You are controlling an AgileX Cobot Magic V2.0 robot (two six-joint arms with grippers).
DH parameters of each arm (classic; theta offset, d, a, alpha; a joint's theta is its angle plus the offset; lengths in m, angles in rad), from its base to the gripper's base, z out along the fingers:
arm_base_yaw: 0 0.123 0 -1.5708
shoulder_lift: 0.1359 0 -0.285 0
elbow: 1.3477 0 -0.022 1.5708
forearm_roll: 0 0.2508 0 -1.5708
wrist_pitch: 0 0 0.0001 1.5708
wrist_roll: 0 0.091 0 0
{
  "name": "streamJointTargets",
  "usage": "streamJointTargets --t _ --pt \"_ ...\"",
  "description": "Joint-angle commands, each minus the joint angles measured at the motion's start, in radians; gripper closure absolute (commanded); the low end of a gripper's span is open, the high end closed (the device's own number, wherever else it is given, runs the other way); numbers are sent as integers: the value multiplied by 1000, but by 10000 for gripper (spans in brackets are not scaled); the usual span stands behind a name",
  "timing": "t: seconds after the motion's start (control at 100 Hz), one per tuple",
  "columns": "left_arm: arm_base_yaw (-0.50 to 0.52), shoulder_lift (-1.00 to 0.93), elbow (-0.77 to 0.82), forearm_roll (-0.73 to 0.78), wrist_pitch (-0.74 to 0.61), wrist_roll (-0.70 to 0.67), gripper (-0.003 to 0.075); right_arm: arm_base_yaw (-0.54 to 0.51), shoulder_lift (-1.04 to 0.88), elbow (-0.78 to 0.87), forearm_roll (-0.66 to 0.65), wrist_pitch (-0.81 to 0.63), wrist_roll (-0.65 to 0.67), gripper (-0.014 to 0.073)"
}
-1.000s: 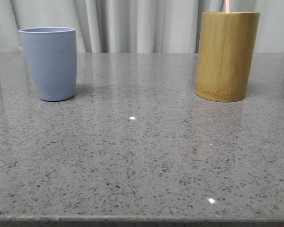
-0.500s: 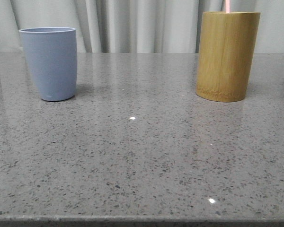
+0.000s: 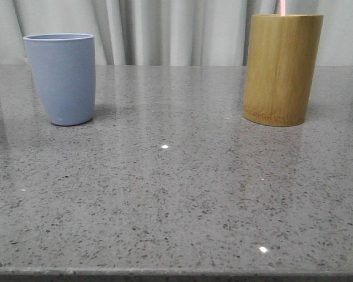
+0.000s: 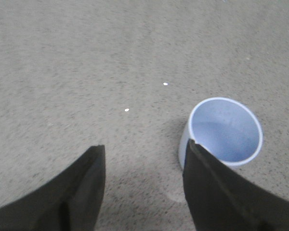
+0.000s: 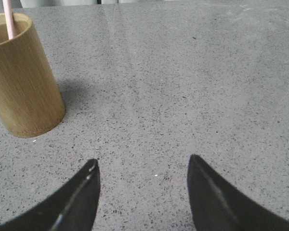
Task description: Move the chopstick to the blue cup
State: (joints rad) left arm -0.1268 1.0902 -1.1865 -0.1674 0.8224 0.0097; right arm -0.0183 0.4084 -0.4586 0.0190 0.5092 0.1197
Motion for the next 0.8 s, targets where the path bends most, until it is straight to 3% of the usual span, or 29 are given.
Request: streamJointTargets --t 0.0,0.36,0.79 --pt "-36 70 -99 -18 -10 4 353 -2 16 -34 -8 -66 -8 170" --pt "-141 362 -304 -18 97 4 353 -2 16 -34 -8 -55 -8 170" --pt "-150 482 -321 -22 125 4 353 -2 16 -34 -8 -57 -8 170"
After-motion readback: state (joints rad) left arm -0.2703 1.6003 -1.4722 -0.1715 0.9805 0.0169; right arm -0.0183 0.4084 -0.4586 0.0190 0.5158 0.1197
